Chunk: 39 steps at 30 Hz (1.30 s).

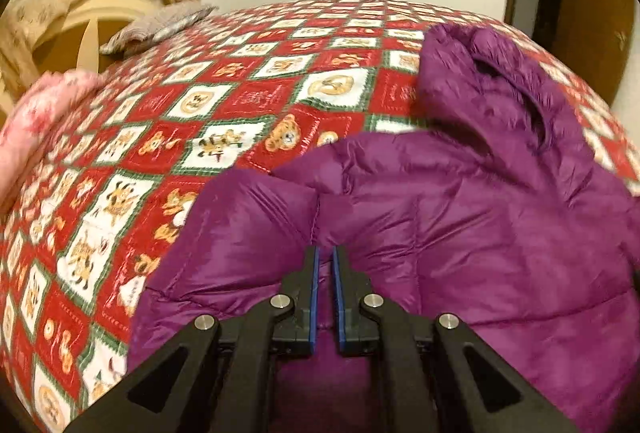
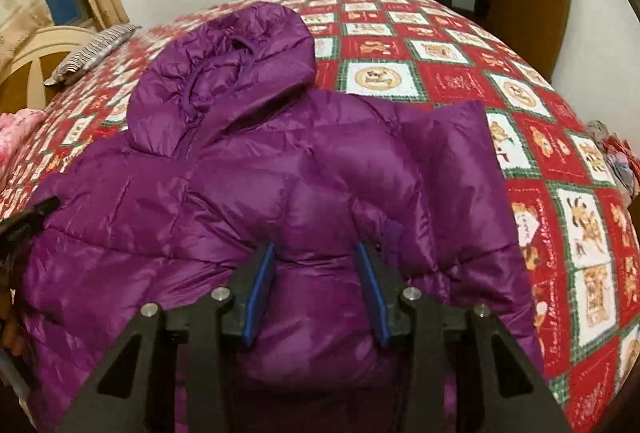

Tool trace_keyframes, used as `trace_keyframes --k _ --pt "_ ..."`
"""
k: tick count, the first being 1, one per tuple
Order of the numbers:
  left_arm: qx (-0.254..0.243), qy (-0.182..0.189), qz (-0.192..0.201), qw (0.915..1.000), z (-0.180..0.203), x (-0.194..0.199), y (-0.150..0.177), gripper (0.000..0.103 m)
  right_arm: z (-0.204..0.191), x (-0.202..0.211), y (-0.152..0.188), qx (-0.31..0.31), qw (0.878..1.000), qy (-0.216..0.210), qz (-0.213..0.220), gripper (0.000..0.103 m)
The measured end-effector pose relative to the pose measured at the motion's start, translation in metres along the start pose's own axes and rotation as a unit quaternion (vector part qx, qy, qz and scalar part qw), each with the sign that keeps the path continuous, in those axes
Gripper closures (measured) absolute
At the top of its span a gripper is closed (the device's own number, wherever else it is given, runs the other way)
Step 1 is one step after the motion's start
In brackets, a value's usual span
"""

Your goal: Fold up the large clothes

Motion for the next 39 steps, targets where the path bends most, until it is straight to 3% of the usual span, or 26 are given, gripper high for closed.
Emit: trace_keyframes --k 3,7,9,13,16,19,27,28,30,32,39 --pt "-0.034 -0.019 0.008 0.9992 0.008 0.004 0.0 0.097 -0.002 0.008 -0.005 0.008 1.0 0.007 -0.015 0.057" --pt "0.021 0.053 -0.01 0.9983 0.004 0.01 -0.021 0.097 -0.003 0.028 -0.043 -0.02 0.999 -0.027 0.03 0.056" --pt "0.043 0.071 -0.012 0.9965 0.006 0.012 -0.033 0.097 -0.009 0.023 -0.065 -0.03 0.998 -0.038 0.038 0.056" --pt "0.063 0.073 -0.001 0.9953 0.018 0.004 -0.043 0.097 -0.021 -0.007 -0.101 -0.048 0.997 -0.05 0.034 0.052" --pt "0.076 0.07 -0.013 0.9945 0.024 -0.024 -0.027 0.097 -0.032 -0.038 -0.127 -0.061 0.996 -0.059 0.025 0.048" --pt "0.077 0.072 0.011 0.9944 0.026 -0.024 -0.02 0.096 -0.041 -0.064 -0.143 -0.059 0.997 -0.052 0.012 0.048" --pt "0.132 0.135 0.013 0.982 0.011 -0.028 -0.015 0.095 -0.043 -0.126 -0.171 -0.052 0.998 -0.018 -0.019 0.049" --pt "0.135 0.138 0.014 0.9811 0.01 -0.029 -0.015 0.095 -0.043 -0.131 -0.171 -0.049 0.998 -0.018 -0.021 0.051" --pt "0.136 0.139 0.014 0.9808 0.011 -0.029 -0.015 0.095 -0.041 -0.14 -0.166 -0.04 0.999 -0.003 -0.026 0.077" --pt "0.136 0.14 0.014 0.9807 0.011 -0.029 -0.015 0.095 -0.038 -0.137 -0.165 -0.036 0.999 0.01 -0.019 0.091" --pt "0.142 0.147 0.015 0.9788 0.008 -0.03 -0.013 0.094 -0.036 -0.096 -0.166 -0.033 0.999 -0.032 0.028 0.096"
Point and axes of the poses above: each gripper's, at about its wrist camera, not at the fingertips, and x roughly against the way its jaws point, z to its right, y to its underside, the point moved 3 cm from there along -x, roughly the way its jaws point, and after that the axes turned 1 degree about x, right-handed, at the moved point
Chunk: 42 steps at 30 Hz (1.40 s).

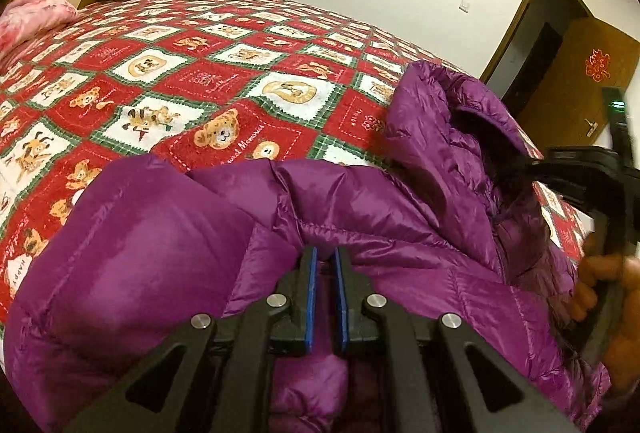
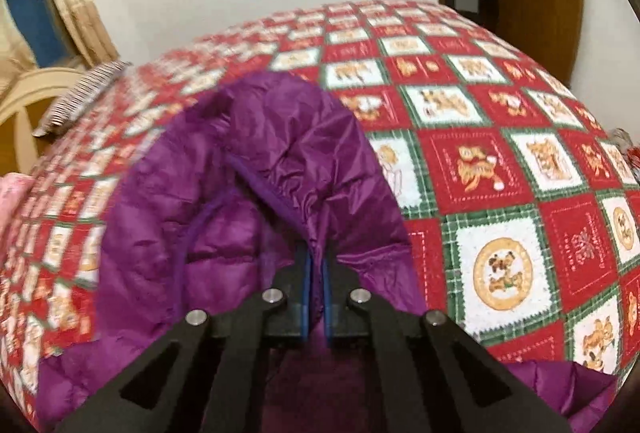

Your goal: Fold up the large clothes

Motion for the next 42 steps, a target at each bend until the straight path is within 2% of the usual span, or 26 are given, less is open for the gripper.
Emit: trace_keyframes --k 4,9,15,18,21,24,26,29,31,32,33,34,37,38,41,42 --pt "0.005 0.005 0.0 1.0 -0.001 0.0 0.0 0.094 -0.011 0.04 0.008 0.015 0.999 -0.042 0.023 0.096" --pt "0.008 0.007 0.0 0.9999 -0.002 0.0 0.0 0.094 -0.023 0.094 0.033 0.053 0.995 -0.071 0.052 0.097" --pt "0.009 0.007 -0.001 0.9999 -0.002 0.0 -0.001 0.094 -0.022 0.132 0.09 0.105 0.991 -0.062 0.061 0.097" --pt "0.008 0.006 -0.001 0.9999 -0.002 0.0 -0.001 0.094 -0.017 0.134 0.113 0.128 0.989 -0.038 0.06 0.097" --pt "0.002 -0.001 -0.003 1.0 0.0 0.001 -0.001 0.094 -0.009 0.119 0.138 0.131 0.991 -0.022 0.034 0.097" --pt "-0.043 -0.028 -0.012 0.9986 0.015 0.007 -0.004 0.094 -0.002 0.103 0.156 0.123 0.992 -0.023 0.007 0.097" --pt "-0.087 -0.015 -0.005 0.996 0.036 0.017 -0.007 0.094 0.003 0.102 0.158 0.105 0.994 -0.033 0.011 0.097" --pt "-0.104 0.019 -0.017 0.9943 0.057 0.022 -0.007 0.094 0.01 0.108 0.154 0.076 0.995 -0.054 0.019 0.096" --pt "-0.101 0.022 -0.017 0.9945 0.065 0.022 -0.003 0.094 0.015 0.117 0.142 0.054 0.996 -0.05 0.043 0.085" --pt "-0.098 0.021 -0.019 0.9948 0.066 0.02 -0.001 0.094 0.019 0.121 0.133 0.04 0.997 -0.049 0.052 0.057" --pt "-0.093 0.022 -0.024 0.9951 0.067 0.017 0.001 0.094 0.023 0.125 0.12 0.016 0.997 -0.052 0.06 0.015" --pt "-0.087 0.026 -0.03 0.9954 0.067 0.015 0.005 0.094 0.027 0.128 0.108 -0.007 0.996 -0.058 0.07 0.001" --pt "-0.082 0.018 -0.031 0.996 0.065 0.008 0.013 0.094 0.033 0.133 0.064 -0.063 0.99 -0.065 0.106 0.0" --pt "-0.08 0.018 -0.031 0.9961 0.064 0.006 0.015 0.094 0.033 0.129 0.053 -0.068 0.991 -0.061 0.098 0.0" --pt "-0.064 0.032 -0.031 0.9969 0.058 0.008 0.018 0.094 0.035 0.093 0.017 -0.089 0.994 -0.008 0.055 0.001" --pt "-0.059 0.037 -0.031 0.9971 0.056 0.008 0.019 0.094 0.037 0.078 0.008 -0.1 0.994 0.004 0.038 0.009"
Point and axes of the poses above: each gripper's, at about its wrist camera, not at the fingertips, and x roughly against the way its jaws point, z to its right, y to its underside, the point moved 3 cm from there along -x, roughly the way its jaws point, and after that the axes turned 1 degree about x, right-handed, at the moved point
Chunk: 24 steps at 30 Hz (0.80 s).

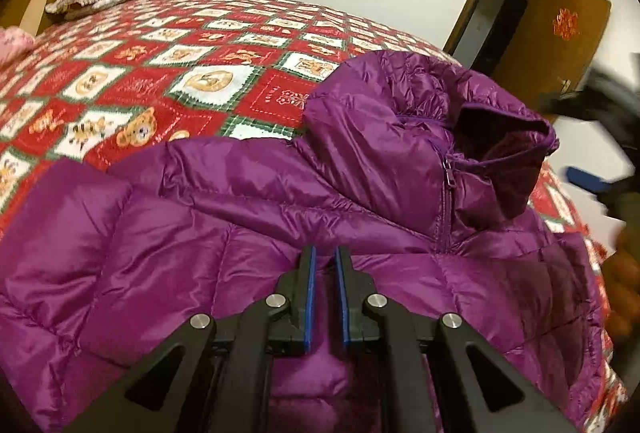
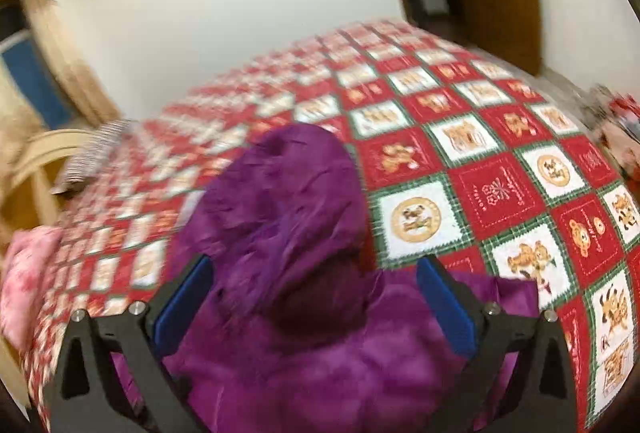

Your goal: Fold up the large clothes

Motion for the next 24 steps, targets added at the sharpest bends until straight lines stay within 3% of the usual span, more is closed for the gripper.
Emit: trace_keyframes --k 1,3,4,5,7,9,13,18,22,24 --pt "0.005 0.006 0.001 1.0 -0.002 -0.001 0.001 0.094 0.0 -0.014 -0.004 -0.003 1.0 0.01 -0.018 0.017" --pt "0.017 0.019 0.0 0.9997 -0.006 -0.002 0.001 0.094 0.003 -0.04 -0.006 0.001 0.997 0.032 -0.069 0.086" --pt "0.022 0.025 -0.001 0.9994 -0.007 -0.004 0.0 0.094 0.004 -0.047 -0.003 -0.001 0.996 0.02 -0.091 0.09" --pt "0.026 0.029 -0.002 0.9992 -0.008 -0.005 0.0 0.094 0.005 -0.046 0.0 -0.002 0.995 0.008 -0.096 0.091" --pt "0.033 0.035 -0.003 0.9988 -0.009 -0.006 0.0 0.094 -0.001 -0.027 0.005 0.02 0.998 -0.005 -0.066 0.092" --pt "0.036 0.038 -0.004 0.9986 -0.009 -0.006 0.0 0.094 -0.012 -0.003 0.011 0.056 0.997 -0.05 -0.036 0.093" --pt "0.041 0.04 -0.01 0.9983 -0.011 -0.002 -0.001 0.094 -0.037 0.059 0.049 0.174 0.977 -0.119 0.015 0.093" --pt "0.04 0.023 0.0 0.999 -0.011 0.015 -0.015 0.094 -0.045 0.081 0.127 0.314 0.945 -0.091 0.016 0.093" --pt "0.014 0.049 0.014 0.9986 0.007 0.033 -0.044 0.094 -0.035 0.058 0.167 0.361 0.931 -0.052 -0.005 0.093" --pt "-0.024 0.066 0.017 0.9974 0.031 0.043 -0.06 0.093 -0.04 0.053 0.185 0.403 0.915 -0.023 0.006 0.093"
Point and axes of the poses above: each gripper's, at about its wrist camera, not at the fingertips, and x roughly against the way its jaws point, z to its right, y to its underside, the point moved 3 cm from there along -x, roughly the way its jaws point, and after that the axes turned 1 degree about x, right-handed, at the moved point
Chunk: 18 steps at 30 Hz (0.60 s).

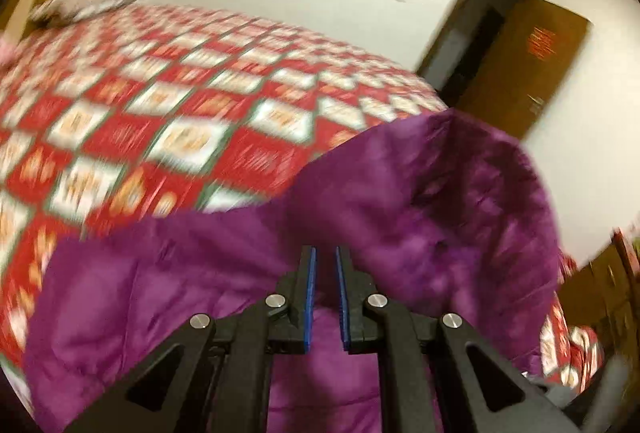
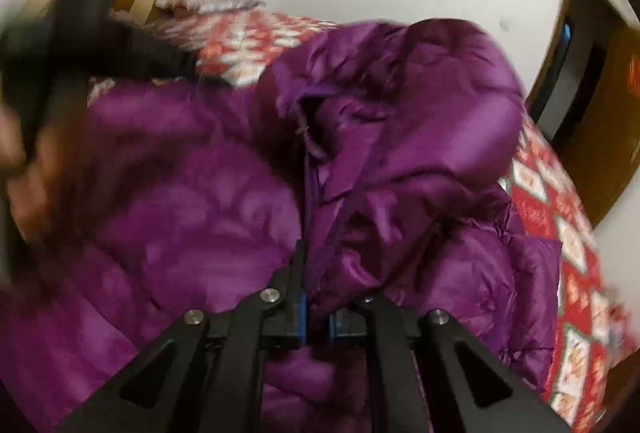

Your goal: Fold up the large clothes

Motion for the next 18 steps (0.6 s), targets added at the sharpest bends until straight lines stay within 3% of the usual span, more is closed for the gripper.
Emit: trace_keyframes --k 4,7,8,9,10,11,14,15,18 --pt "-0.068 0.051 -0.007 0.9964 0.051 0.012 -0.02 0.093 -0.04 0.005 0.004 0.124 0.991 0.049 0.019 0.093" --pt "-0.082 0.096 -0.008 0.992 0.078 0.02 -0.032 0.089 -0.078 0.0 0.019 0.233 0.966 0.11 0.029 0.093" --pt "-0.082 0.107 -0.012 0.9908 0.084 0.022 -0.032 0.077 -0.09 0.0 0.025 0.265 0.954 0.133 0.036 0.092" --pt "-0.082 0.117 -0.018 0.9896 0.09 0.022 -0.033 0.056 -0.095 0.0 0.027 0.279 0.949 0.144 0.04 0.092" --pt "-0.087 0.129 -0.028 0.9874 0.1 0.021 -0.032 0.044 -0.097 0.0 0.029 0.285 0.946 0.15 0.043 0.092" --pt "-0.095 0.132 -0.033 0.9861 0.108 0.021 -0.031 0.03 -0.097 0.0 0.029 0.283 0.946 0.15 0.044 0.092" --pt "-0.144 0.116 -0.045 0.9816 0.137 0.02 -0.023 0.029 -0.095 -0.001 0.031 0.284 0.947 0.141 0.047 0.092" --pt "-0.153 0.106 -0.055 0.9811 0.145 0.016 -0.021 0.029 -0.098 -0.001 0.032 0.307 0.944 0.109 0.053 0.092" --pt "-0.16 0.068 -0.096 0.9801 0.159 -0.003 -0.019 0.029 -0.098 0.001 0.03 0.306 0.944 0.111 0.057 0.092"
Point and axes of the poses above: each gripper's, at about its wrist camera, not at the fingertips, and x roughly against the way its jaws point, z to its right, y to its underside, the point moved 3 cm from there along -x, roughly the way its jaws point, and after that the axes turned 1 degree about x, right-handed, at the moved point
